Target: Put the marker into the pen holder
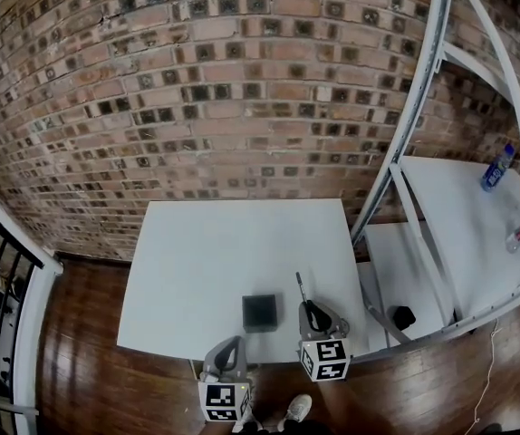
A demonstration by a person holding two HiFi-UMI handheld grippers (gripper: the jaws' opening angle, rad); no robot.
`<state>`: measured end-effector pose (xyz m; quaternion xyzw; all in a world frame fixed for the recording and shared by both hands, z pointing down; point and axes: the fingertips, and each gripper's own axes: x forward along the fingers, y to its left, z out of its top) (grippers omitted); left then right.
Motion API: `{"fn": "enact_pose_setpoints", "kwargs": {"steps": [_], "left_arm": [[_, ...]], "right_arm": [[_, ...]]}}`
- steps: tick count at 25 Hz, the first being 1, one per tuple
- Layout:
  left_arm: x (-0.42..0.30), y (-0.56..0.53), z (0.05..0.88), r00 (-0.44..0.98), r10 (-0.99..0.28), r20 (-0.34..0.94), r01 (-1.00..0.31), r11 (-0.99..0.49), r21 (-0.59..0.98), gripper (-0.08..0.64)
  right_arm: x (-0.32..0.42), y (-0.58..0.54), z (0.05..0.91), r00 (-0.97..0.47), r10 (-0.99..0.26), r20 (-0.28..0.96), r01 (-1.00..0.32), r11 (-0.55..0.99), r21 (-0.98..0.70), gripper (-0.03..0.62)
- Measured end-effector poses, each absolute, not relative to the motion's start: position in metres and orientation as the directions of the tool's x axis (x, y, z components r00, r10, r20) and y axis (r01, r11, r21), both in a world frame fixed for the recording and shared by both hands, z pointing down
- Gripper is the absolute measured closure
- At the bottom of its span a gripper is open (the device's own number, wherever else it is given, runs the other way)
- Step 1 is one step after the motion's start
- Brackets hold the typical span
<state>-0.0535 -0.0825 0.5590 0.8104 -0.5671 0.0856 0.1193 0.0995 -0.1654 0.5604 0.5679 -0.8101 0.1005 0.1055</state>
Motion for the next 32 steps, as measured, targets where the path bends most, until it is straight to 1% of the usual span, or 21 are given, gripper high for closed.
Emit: {"fn": "enact_pose_setpoints", "kwargs": {"steps": [3,6,9,16,21,28,32], "left_arm": [[-0.060,-0.081,0.556,0.336,-0.903,0.269,-0.942,-0.320,0.103,0.548],[-0.069,-0.083,0.556,0.321,-0.911,0.258,-0.947,-0.306,0.097,0.548],[-0.074,-0.085,0.551,0.312,-0.917,0.247,-0.950,-0.294,0.108,0.548],[-0.092,-0.095,0.542,0.294,-0.929,0.225,-0.955,-0.278,0.102,0.548],[-0.103,-0.105,0.537,0.292,-0.932,0.213,-0.956,-0.276,0.099,0.548],[-0.101,-0.113,0.529,0.326,-0.925,0.194,-0.945,-0.309,0.110,0.548],[-0.101,-0.113,0.516,0.326,-0.936,0.133,-0.943,-0.313,0.111,0.548]], "right_arm": [[0.084,-0.170,0.521,-0.363,-0.916,0.171,-0.932,0.361,-0.044,0.548],[0.065,-0.175,0.504,-0.386,-0.915,0.119,-0.923,0.383,-0.046,0.548],[0.045,-0.179,0.503,-0.408,-0.906,0.109,-0.913,0.405,-0.049,0.548],[0.015,-0.177,0.518,-0.429,-0.893,0.137,-0.903,0.427,-0.046,0.548],[0.011,-0.181,0.519,-0.402,-0.905,0.136,-0.915,0.401,-0.033,0.548],[0.013,-0.179,0.512,-0.365,-0.924,0.113,-0.931,0.363,-0.035,0.548],[0.015,-0.170,0.501,-0.353,-0.932,0.085,-0.936,0.353,-0.015,0.548]]}}
